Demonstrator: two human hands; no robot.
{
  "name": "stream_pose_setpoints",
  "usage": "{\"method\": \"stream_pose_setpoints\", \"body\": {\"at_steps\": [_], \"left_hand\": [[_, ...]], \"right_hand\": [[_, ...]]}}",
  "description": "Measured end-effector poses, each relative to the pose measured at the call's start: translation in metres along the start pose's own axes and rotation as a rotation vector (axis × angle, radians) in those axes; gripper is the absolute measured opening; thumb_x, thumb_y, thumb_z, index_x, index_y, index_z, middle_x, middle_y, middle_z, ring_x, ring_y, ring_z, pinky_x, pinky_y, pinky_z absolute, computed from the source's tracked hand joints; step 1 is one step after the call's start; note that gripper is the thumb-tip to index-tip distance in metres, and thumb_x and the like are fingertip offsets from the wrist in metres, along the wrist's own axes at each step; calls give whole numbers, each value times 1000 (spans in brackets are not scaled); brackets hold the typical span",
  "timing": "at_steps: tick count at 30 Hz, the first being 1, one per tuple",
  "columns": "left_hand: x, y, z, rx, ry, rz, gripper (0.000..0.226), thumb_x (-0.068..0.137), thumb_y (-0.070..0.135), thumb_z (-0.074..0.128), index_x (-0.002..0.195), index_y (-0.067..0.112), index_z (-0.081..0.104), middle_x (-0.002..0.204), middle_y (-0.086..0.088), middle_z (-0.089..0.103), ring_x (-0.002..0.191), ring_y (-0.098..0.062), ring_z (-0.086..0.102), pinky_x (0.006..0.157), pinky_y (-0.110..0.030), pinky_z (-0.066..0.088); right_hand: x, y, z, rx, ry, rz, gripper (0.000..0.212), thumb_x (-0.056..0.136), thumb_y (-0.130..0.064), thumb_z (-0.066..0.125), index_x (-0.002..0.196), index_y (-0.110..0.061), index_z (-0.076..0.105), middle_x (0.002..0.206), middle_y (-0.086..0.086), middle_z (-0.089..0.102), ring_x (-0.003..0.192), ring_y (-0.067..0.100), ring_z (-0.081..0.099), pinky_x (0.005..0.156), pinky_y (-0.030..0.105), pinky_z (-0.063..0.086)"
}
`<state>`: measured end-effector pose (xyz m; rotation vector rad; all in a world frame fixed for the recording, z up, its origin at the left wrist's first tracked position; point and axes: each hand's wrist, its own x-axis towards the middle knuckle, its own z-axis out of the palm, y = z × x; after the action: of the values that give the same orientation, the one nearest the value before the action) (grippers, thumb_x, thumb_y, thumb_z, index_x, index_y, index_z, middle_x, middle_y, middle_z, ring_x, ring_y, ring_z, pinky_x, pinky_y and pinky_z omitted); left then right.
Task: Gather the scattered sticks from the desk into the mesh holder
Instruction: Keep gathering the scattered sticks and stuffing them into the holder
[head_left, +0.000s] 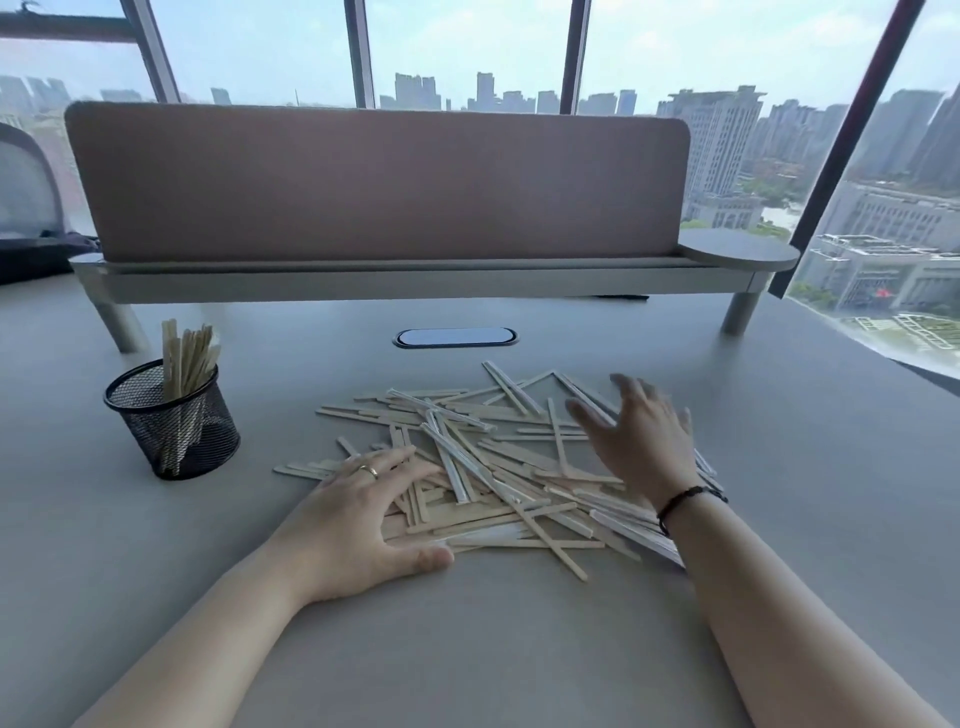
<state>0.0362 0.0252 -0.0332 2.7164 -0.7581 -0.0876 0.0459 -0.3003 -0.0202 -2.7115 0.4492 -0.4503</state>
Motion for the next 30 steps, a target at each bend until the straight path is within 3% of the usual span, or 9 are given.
{"method": "stream_pose_setpoints", "body": {"at_steps": [2,4,9,14,17,20,25,28,30], "left_hand": [[0,1,-1,-16,2,4,95,61,96,49,145,55,30,161,24,17,149,-3,11,121,-29,13],[1,4,-2,-30,1,7,93,62,93,52,144,55,31,160,26,17,148,0,10,119,-25,13],[4,6,-2,-57,0,14,96,59,94,54,143,56,31,161,22,16,148,0,11,119,-27,18],[3,8,-4,-54,5,1,100,57,92,58,144,53,30,161,20,17,149,-3,11,121,-28,16],[3,9,-3,-33,28,10,104,55,95,56,146,48,34,156,19,25,146,-6,15,121,-30,17],[0,11,-4,-18,74,34,101,56,93,58,143,45,40,143,18,34,137,-6,24,115,-25,20],[-1,12,-5,-7,84,58,102,53,93,62,142,46,44,142,18,33,135,-7,24,113,-24,20],[-2,5,-8,-13,41,102,112,47,94,64,145,46,40,159,20,15,149,-7,6,123,-34,12],[-2,-1,-11,-12,-8,110,117,46,93,65,148,46,35,163,22,4,150,-2,-8,124,-36,1]], "right_hand": [[17,22,8,-38,-96,195,101,72,-90,20,141,-21,45,147,11,47,140,30,34,114,57,21],[23,25,14,-50,-158,223,103,72,-91,16,145,-22,41,151,11,42,144,29,30,116,55,19],[5,-20,17,-16,-272,-117,82,86,-80,30,148,-26,38,153,-4,42,141,18,35,115,39,25],[-22,-57,20,56,-419,-358,72,83,-82,36,136,-36,51,148,-14,45,136,18,41,107,32,35],[-30,-62,18,73,-469,-413,87,75,-86,44,145,-34,44,156,-12,36,142,14,34,115,31,28],[-34,-61,16,81,-450,-424,108,60,-95,46,149,-35,36,155,-11,38,142,14,34,117,35,26],[-52,-69,2,-6,-447,-495,125,48,-99,48,154,-41,16,162,-10,22,148,14,16,122,42,11],[-65,-71,1,-49,-582,-568,141,37,-101,50,155,-41,1,165,-12,6,151,8,-4,123,45,-2],[-70,-68,6,-119,-596,-622,141,39,-100,51,156,-38,2,165,-13,3,151,9,-7,123,44,-4]]}}
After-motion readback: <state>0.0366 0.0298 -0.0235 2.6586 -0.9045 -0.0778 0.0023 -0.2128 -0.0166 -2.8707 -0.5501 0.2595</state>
